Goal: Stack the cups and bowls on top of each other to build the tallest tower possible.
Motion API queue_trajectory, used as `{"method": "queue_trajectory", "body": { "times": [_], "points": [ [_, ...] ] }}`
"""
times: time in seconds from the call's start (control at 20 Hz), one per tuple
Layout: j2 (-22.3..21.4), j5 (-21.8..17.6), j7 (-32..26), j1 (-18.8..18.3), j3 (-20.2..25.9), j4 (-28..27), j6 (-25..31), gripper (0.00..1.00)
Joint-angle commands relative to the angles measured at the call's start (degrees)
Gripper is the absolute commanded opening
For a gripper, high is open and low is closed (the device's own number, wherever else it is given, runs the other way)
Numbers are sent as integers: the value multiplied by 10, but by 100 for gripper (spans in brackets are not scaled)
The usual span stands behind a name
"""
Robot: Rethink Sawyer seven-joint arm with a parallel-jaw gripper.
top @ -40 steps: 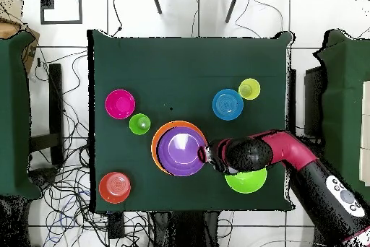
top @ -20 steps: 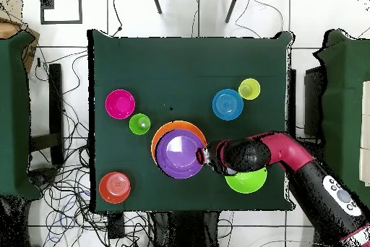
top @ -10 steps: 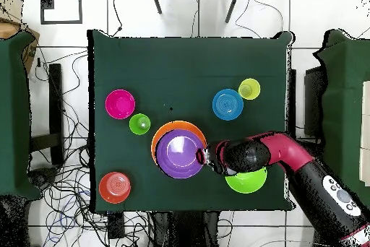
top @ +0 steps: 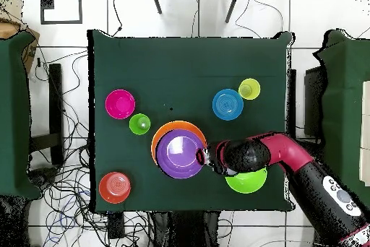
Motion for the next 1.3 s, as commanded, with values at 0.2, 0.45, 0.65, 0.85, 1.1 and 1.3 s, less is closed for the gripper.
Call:
{"method": "queue_trajectory", "body": {
  "times": [0.2,0.45,0.65,0.85,1.1,1.3],
  "points": [
    [10,-36,-124,29,-41,-30,-21,0],
    [13,-40,-126,29,-43,-31,-23,0],
    [14,-47,-125,33,-48,-33,-26,0],
    [12,-50,-128,38,-53,-37,-22,0],
    [8,-50,-127,44,-57,-37,-18,0],
    [5,-49,-124,51,-60,-41,-12,0]
  ]
}}
